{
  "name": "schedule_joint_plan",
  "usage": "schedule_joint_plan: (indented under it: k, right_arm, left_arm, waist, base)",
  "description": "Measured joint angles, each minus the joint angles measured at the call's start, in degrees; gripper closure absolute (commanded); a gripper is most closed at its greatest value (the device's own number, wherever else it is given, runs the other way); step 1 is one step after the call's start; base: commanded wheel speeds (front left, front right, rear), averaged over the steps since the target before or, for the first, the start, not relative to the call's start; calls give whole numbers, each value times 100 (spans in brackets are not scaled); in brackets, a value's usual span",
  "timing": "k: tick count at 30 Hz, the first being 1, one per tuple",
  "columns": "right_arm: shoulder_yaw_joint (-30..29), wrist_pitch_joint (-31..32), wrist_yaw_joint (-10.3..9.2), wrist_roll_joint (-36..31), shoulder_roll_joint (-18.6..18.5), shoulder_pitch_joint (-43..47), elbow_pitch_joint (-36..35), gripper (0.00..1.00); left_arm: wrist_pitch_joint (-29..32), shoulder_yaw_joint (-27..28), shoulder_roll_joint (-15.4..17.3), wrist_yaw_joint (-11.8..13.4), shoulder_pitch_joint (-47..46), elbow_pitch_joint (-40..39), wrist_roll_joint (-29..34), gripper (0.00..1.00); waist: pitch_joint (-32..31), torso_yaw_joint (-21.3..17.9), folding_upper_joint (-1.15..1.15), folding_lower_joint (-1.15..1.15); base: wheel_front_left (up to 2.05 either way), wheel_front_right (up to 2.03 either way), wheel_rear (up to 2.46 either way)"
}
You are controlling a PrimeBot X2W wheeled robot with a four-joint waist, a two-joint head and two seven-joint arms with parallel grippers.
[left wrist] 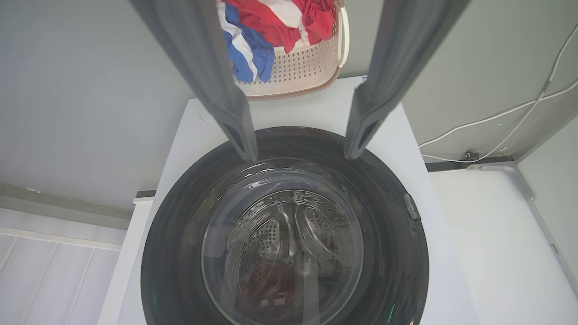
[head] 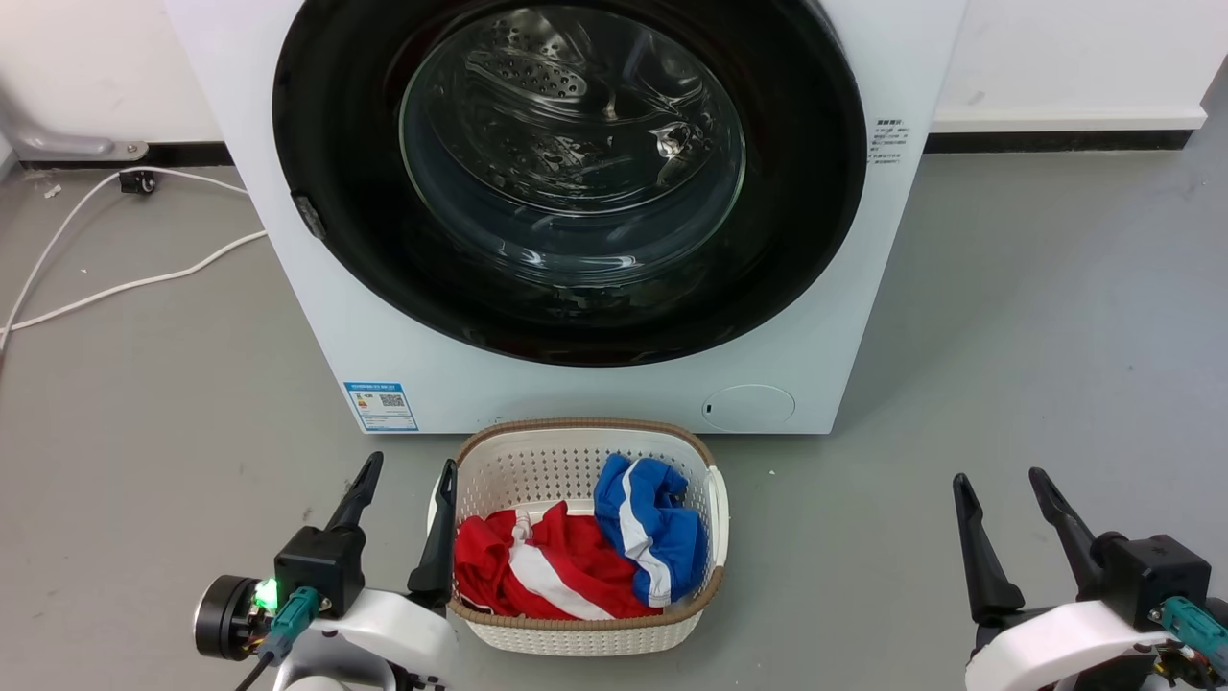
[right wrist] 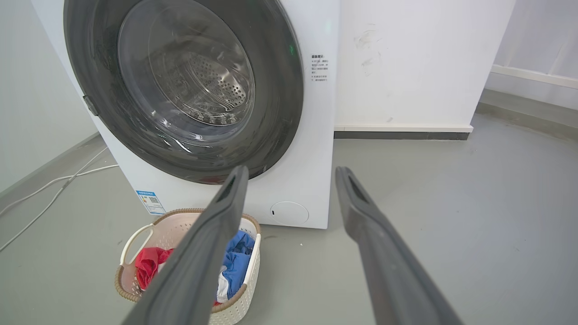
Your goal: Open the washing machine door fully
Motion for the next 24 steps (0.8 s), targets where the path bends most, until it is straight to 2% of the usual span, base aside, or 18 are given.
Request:
schedule_joint_plan:
  k: [16,24]
  right_arm:
    - [-40,-160,0,-282,65,48,-38,0]
    - [-98,-211,0,-109,82,47,21,0]
  left_arm:
    - [-154,63,-56,-24,-1,16,397,0]
    - [-162,197,-160,-149,-1,127,163,0]
  waist:
    - [-42,-11,0,0]
    - [-32,-3,0,0]
  base:
    - [0,0,0]
    - [0,0,0]
